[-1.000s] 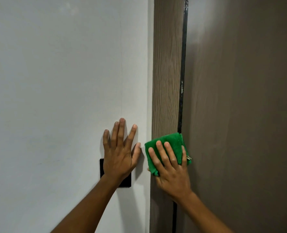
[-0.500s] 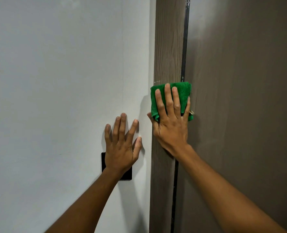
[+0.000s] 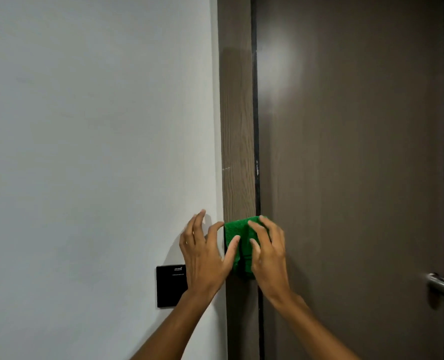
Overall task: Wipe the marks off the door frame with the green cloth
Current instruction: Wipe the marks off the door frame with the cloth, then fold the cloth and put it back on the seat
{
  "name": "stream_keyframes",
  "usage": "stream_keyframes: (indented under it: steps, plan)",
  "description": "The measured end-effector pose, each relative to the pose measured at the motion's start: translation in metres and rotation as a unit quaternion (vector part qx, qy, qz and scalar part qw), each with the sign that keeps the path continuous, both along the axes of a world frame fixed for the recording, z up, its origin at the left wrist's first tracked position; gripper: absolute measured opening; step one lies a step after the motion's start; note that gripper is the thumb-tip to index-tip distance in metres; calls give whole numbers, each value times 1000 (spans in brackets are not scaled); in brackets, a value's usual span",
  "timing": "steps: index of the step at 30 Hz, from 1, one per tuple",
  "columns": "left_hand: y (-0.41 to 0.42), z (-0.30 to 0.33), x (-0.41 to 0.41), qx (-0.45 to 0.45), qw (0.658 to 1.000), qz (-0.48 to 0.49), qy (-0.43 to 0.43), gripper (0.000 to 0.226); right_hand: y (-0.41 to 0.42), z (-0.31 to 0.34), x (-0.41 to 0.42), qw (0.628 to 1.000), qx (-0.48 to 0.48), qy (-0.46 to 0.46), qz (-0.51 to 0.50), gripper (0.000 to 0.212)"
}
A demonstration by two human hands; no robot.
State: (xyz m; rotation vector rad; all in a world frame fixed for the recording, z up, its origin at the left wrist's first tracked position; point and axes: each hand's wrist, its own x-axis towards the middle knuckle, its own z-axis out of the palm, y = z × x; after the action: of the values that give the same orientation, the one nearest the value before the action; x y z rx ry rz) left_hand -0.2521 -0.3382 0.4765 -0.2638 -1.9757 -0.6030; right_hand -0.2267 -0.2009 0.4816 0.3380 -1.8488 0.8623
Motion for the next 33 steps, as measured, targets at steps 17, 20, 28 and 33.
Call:
stream_keyframes:
  steps: [17, 20, 28, 33]
  plan:
    - [44, -133, 97, 46, 957, -269, -95, 26, 75, -146, 79, 920, -237, -304, 66, 77]
    - [60, -155, 101, 72, 926, -310, -201, 35, 84, -193, 93, 875, -323, -342, 117, 67]
    - [102, -176, 73, 27, 906, -285, -311, 33, 120, -216, 95, 836, -378, -379, 122, 38]
    - [149, -245, 113, 34, 858, -248, -448, 27, 157, -299, 139, 809, -363, -463, -1, 35]
